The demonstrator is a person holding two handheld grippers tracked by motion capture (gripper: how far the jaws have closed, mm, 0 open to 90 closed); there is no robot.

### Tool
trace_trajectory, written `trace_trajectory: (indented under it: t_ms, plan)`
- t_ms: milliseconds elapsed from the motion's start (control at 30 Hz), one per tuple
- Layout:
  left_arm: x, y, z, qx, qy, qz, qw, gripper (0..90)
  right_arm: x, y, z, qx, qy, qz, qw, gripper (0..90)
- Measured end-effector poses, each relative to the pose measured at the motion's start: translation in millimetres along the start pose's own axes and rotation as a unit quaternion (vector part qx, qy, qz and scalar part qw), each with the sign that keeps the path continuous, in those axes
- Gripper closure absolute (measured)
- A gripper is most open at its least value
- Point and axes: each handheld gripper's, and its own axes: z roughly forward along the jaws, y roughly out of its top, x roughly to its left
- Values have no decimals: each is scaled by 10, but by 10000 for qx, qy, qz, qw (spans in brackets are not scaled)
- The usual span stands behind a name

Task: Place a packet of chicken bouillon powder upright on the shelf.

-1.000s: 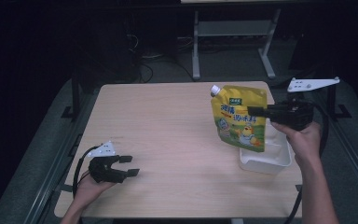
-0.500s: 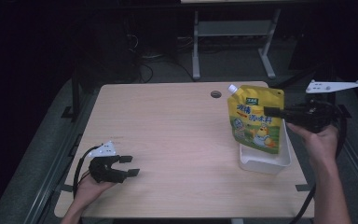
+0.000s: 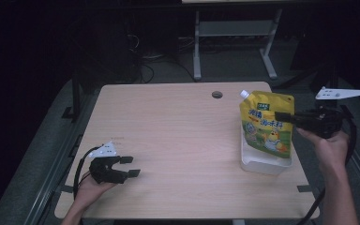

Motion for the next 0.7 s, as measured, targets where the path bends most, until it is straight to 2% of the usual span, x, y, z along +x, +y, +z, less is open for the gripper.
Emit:
trace_trajectory:
  t_ms: [433, 567, 700]
  plan:
    - [7, -7, 3, -16, -7, -37, 10000, 346, -101, -243, 120, -3, -64, 160, 9999, 896]
    - [29, -27, 12, -38, -30, -120, 9999, 346, -126, -306, 162, -37, -102, 248, 9996, 895]
    - [31, -25, 2, -77, -29, -128, 9999, 346, -142, -382, 221, 85, -176, 285, 9994, 894]
